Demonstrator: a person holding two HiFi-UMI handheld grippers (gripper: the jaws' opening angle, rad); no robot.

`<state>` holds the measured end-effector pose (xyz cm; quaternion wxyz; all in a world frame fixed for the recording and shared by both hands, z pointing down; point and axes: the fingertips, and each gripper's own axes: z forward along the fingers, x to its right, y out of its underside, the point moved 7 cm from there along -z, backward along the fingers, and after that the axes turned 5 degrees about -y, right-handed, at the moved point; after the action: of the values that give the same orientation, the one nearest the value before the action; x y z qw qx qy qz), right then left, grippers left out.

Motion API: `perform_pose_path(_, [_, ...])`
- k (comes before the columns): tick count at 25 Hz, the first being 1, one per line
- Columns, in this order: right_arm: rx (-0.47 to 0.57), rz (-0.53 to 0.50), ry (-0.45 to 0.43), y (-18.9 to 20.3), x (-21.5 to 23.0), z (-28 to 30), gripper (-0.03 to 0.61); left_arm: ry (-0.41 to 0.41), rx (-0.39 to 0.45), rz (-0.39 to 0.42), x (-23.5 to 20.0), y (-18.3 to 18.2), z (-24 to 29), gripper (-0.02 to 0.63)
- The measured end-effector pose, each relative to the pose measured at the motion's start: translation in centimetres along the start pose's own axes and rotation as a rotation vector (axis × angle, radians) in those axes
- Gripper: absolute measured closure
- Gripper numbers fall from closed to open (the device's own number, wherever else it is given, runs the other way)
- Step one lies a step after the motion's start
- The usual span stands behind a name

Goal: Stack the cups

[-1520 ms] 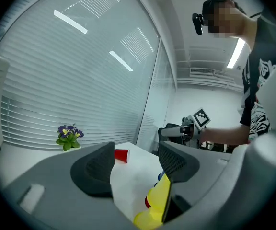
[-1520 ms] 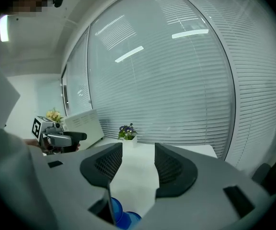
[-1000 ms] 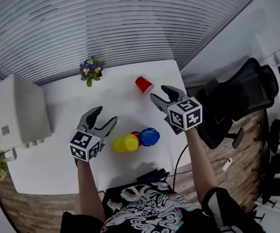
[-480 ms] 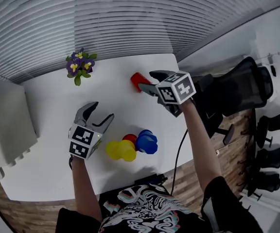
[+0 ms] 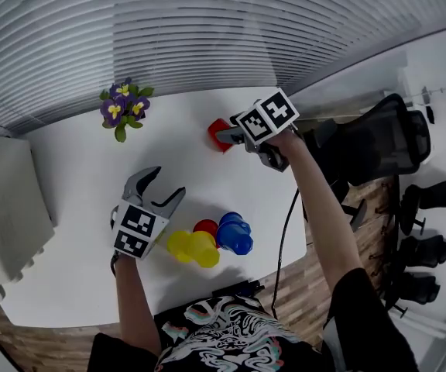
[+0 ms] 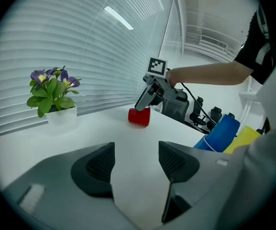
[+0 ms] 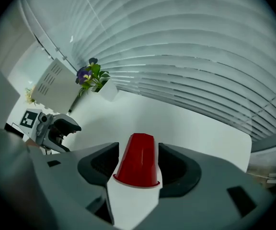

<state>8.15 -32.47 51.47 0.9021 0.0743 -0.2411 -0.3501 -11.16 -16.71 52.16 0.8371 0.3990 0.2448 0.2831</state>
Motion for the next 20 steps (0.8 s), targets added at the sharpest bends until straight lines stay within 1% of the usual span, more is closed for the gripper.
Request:
perform_pose_path(2, [-0.027,0.016,-0.028,-0.6,0.1,0.3,0.333,0.0,0.009,0.004,-0.1,-0.2,-0.1,0.33])
perform_pose_path(5, [-0.087,0.02,-0.047,-1.4,0.1,0.8,0.331,-0.013,0.025,0.017,-0.2,-0.4,-0.4,0.345])
perform_pose_path(8, [-0.14,0.022,-0.029,-2.0,0.3,1.5,0.331,-0.003,0.029,0.01,-0.1,-0.3,-0.4,0.345])
perform_pose_path(12, [-0.177,0.029,-0.006,-2.0,0.7,2.3,0.345,0.019,0.023,0.016,0.0,0.0,-0.2,0.347])
perform_pose_path(16, [-0.185,0.067,0.006,-1.6,1.2,2.8,0.337,0.031,0.029,-0.004,0.0,0.2,-0.3,0.353])
perform_pose_path(20, [-0.197,0.078,0.026,-1.5,1.3,2.6,0.344,0.035,0.03,-0.006,0.2,0.3,-0.3,0.357])
